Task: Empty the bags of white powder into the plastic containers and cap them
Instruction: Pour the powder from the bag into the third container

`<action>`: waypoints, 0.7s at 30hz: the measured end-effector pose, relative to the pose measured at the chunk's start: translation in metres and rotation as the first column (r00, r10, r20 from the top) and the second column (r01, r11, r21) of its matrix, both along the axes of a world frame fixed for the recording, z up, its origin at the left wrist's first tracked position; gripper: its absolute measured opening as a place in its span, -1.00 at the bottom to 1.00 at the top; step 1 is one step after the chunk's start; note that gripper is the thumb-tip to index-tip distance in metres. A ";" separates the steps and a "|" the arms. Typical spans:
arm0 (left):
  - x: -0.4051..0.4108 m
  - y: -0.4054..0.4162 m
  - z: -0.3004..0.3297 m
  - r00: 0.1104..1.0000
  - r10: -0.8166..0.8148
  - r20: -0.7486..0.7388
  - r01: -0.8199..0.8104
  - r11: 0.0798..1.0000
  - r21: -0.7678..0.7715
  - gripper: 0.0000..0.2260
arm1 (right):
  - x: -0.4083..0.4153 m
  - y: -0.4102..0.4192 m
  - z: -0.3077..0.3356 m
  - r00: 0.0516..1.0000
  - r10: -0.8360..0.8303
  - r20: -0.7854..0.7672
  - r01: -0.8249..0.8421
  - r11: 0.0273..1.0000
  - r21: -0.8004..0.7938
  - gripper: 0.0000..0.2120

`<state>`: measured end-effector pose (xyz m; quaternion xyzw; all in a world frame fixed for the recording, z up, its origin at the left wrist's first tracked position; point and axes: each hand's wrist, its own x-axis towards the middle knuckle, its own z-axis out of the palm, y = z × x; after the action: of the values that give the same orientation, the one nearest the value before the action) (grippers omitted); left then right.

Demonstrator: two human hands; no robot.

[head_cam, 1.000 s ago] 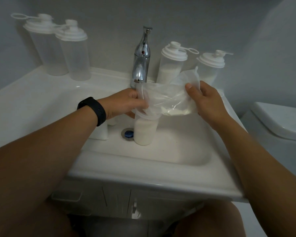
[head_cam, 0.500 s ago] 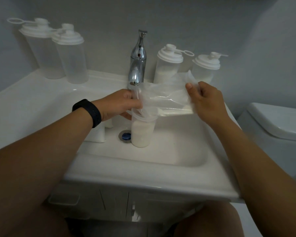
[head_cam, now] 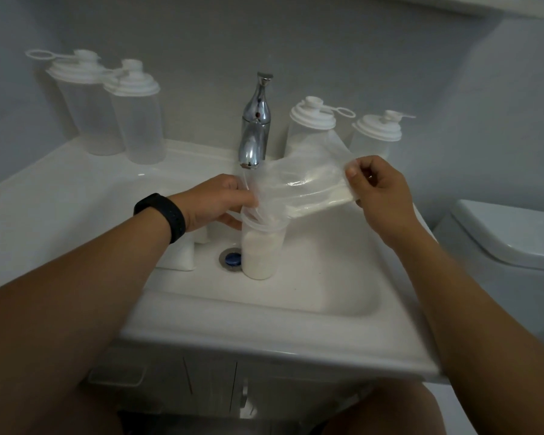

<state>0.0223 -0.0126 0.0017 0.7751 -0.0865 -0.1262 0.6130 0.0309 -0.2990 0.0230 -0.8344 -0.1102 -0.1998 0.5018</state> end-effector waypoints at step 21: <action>0.007 0.003 -0.006 0.999 -0.044 0.028 0.045 0.999 -0.030 -0.84 | -0.008 0.006 0.005 0.964 -0.060 0.261 0.046 0.997 0.061 -0.90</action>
<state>0.0293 -0.0092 -0.0045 0.7652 -0.1140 -0.1276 0.6206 0.0226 -0.2929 0.0280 -0.7892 -0.1478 -0.3248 0.4998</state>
